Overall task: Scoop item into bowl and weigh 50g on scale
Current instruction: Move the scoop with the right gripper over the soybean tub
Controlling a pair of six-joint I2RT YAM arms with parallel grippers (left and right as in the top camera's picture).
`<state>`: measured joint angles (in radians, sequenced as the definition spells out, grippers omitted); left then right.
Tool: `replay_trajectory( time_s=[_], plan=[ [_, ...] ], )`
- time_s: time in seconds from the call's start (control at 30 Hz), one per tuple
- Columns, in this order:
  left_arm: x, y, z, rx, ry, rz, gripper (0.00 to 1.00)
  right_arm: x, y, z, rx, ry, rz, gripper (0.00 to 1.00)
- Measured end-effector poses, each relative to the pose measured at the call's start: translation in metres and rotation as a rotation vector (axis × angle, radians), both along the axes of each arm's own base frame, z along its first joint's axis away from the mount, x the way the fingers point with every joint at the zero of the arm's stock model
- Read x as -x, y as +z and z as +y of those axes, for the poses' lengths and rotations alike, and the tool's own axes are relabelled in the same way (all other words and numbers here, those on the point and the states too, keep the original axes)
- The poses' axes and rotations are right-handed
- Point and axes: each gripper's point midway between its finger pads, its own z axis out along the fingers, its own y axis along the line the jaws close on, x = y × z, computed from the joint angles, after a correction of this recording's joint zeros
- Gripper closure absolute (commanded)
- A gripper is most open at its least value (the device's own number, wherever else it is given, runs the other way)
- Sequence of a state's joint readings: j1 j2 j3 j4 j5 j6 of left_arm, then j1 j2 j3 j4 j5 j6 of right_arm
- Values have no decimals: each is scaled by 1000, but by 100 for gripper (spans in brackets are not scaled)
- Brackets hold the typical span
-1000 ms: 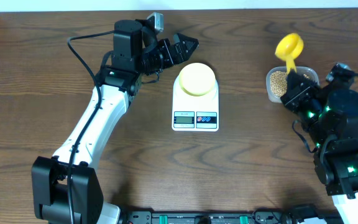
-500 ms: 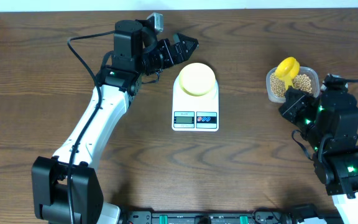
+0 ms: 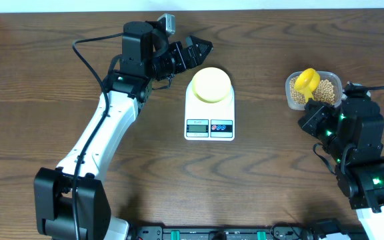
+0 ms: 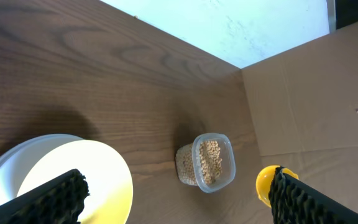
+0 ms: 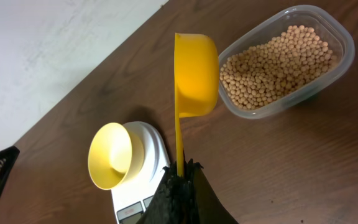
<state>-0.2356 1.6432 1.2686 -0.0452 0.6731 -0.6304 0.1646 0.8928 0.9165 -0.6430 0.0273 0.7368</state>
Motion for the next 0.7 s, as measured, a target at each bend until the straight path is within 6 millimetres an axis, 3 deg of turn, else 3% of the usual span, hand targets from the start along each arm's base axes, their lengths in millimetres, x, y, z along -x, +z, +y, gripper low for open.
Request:
replay_trajectory(
  time_s=[0.57,0.7],
  plan=[
    [0,0,0,0,0,2,5,1,-1,0,66,47,-1,99],
    [5,-9,1,-12,0,46,5,1,-2,0,81,58,-3,99]
  ],
)
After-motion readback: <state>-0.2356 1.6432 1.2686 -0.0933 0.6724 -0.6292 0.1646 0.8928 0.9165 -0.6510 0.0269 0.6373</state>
